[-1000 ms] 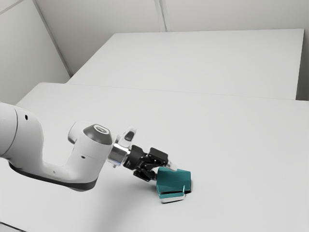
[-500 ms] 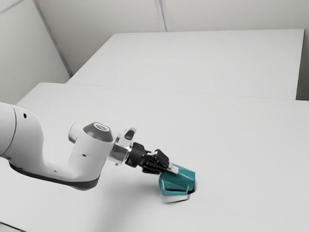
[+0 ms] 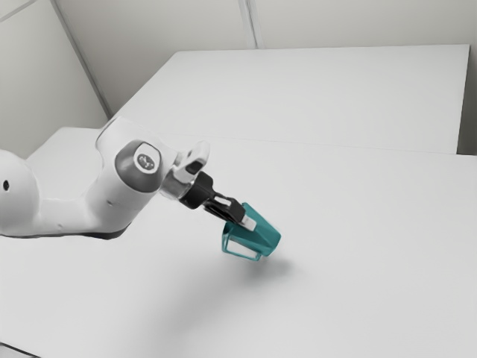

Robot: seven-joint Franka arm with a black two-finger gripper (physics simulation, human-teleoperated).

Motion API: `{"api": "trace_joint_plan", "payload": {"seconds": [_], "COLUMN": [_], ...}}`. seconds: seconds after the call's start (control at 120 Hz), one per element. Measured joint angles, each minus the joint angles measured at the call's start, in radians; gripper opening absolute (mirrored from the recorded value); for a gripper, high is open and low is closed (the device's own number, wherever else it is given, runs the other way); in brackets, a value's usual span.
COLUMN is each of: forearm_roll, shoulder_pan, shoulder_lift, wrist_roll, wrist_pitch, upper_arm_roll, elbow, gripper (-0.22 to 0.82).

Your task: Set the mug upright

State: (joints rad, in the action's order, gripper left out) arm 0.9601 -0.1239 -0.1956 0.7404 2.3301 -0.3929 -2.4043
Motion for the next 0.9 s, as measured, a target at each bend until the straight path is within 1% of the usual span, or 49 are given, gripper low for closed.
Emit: {"api": "trace_joint_plan", "payload": {"seconds": [0.183, 0.342, 0.55, 0.658, 0.775, 0.9], "forearm_roll": [-0.535, -0.771, -0.946, -0.980, -1.011, -1.035], "shoulder_pan": [-0.079, -0.132, -0.168, -0.203, -0.220, -0.233], "shoulder_lift": [-0.010, 0.008, 0.101, 0.124, 0.182, 0.196], "wrist_roll": [-0.213, -0.373, -0.532, -0.595, -0.654, -0.706], "wrist_pitch": [-0.054, -0.096, -0.117, -0.120, -0.118, -0.113], "upper_arm_roll": [-0.007, -0.007, -0.004, -0.003, -0.002, 0.002], "elbow": [0.063, 0.105, 0.157, 0.161, 0.167, 0.169], "gripper": [-0.18, -0.18, -0.18, -0.18, -0.18, -0.18]}}
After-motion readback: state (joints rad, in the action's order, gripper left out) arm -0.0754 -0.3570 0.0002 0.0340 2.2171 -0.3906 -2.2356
